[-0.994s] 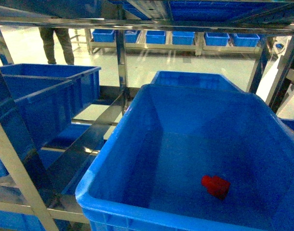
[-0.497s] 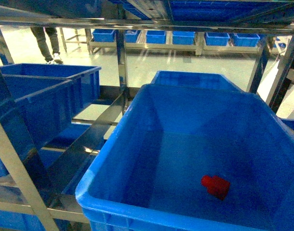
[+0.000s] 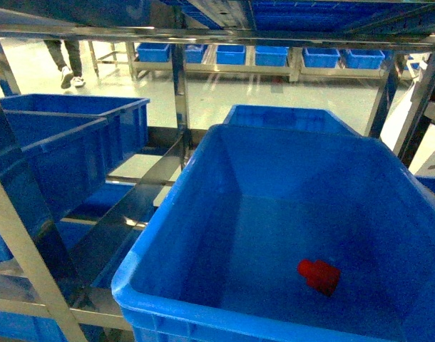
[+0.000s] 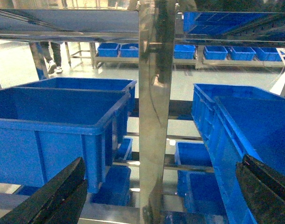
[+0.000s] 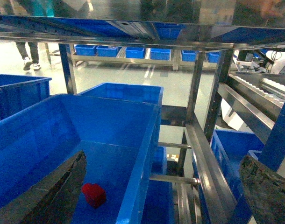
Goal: Pick red block from blue box to shelf
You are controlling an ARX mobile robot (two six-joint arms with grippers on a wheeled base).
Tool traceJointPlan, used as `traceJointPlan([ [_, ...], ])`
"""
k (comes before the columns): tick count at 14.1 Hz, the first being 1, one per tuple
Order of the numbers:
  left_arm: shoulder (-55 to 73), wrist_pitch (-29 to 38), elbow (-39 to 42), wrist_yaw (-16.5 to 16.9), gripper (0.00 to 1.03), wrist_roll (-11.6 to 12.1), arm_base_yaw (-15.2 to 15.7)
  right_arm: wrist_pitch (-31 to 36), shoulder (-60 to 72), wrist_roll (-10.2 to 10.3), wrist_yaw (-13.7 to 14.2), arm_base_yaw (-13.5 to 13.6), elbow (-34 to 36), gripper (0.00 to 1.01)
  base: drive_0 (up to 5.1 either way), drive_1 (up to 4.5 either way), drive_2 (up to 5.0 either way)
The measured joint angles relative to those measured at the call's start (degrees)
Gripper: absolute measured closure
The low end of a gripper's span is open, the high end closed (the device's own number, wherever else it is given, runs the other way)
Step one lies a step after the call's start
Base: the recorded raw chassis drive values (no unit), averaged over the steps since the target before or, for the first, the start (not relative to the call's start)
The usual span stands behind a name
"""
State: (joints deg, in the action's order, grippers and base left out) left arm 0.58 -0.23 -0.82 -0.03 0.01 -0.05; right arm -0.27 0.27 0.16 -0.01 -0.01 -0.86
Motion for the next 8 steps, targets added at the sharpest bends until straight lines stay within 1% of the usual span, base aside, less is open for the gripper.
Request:
traceJointPlan([
  [1,0.0,0.0,0.0,0.0,0.05,0.0,0.0,0.0,0.0,0.0,0.0,0.0,0.0,0.03,0.0,0.00,0.0],
  [8,0.0,0.0,0.0,0.0,0.05,0.0,0.0,0.1,0.0,0.0,0.0,0.0,0.0,0.03,0.0,0.00,0.0],
])
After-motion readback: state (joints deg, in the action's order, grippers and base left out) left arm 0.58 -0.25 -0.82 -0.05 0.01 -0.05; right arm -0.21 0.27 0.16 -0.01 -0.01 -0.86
